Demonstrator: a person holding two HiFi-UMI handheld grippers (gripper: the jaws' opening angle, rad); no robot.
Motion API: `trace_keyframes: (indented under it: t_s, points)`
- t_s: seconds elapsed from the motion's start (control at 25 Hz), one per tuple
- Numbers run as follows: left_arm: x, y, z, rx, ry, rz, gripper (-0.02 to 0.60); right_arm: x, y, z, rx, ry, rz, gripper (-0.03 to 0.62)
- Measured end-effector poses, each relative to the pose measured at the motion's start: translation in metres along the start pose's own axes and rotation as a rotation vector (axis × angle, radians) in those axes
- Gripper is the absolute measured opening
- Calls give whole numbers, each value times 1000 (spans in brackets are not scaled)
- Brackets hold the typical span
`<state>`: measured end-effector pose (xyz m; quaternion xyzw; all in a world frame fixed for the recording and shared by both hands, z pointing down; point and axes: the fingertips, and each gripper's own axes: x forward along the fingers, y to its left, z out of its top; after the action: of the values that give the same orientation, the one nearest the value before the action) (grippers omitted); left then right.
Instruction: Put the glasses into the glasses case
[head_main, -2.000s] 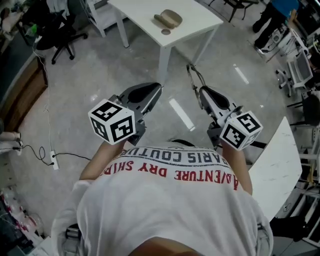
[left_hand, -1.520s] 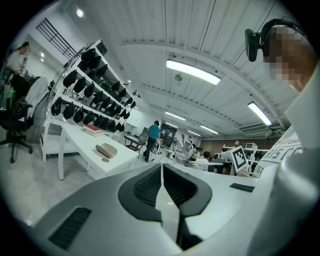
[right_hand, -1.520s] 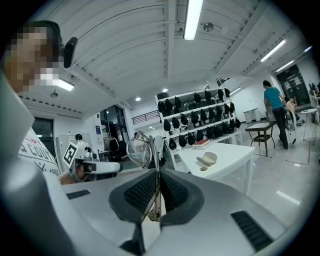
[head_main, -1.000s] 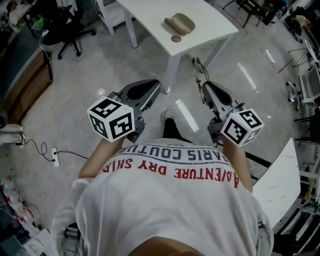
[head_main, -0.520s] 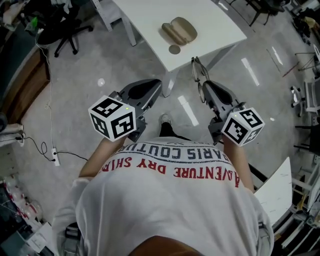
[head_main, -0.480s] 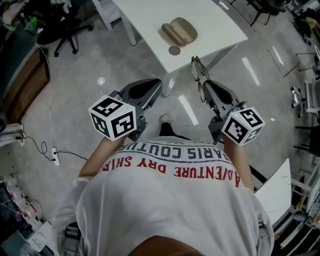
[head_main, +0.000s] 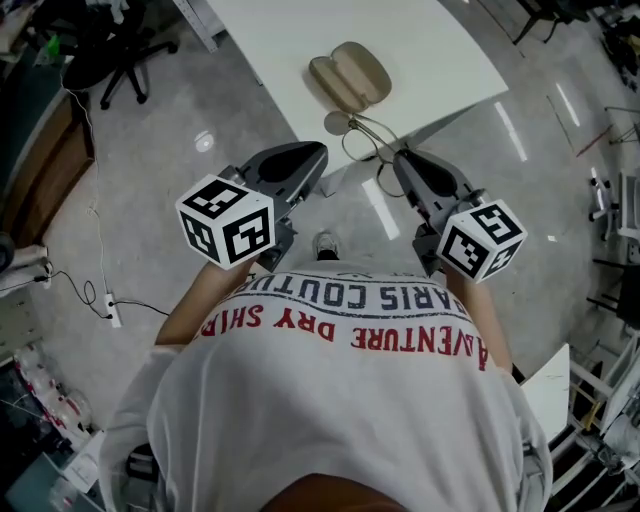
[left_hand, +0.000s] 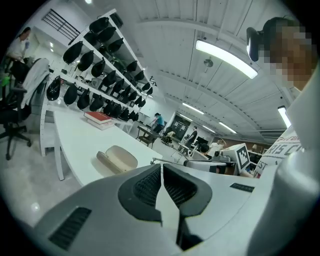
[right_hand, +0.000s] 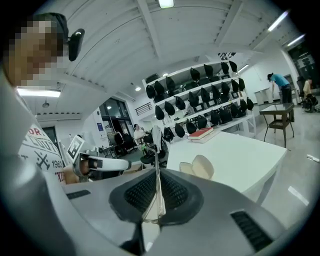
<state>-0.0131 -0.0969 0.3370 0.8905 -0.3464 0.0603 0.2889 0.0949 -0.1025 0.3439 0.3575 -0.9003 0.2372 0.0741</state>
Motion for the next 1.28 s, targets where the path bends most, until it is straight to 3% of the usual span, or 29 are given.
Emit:
trace_keyframes:
  t_s: [0.36, 0.96, 1.28]
  points:
    - [19, 21, 5, -3, 33, 37, 37, 22, -29, 8, 26, -7, 23, 34]
    - [42, 52, 25, 16, 54, 10, 37, 46, -59, 30, 11, -46, -49, 35]
    - [63, 100, 52, 9, 95, -4, 37, 94, -82, 47, 42, -36, -78, 34]
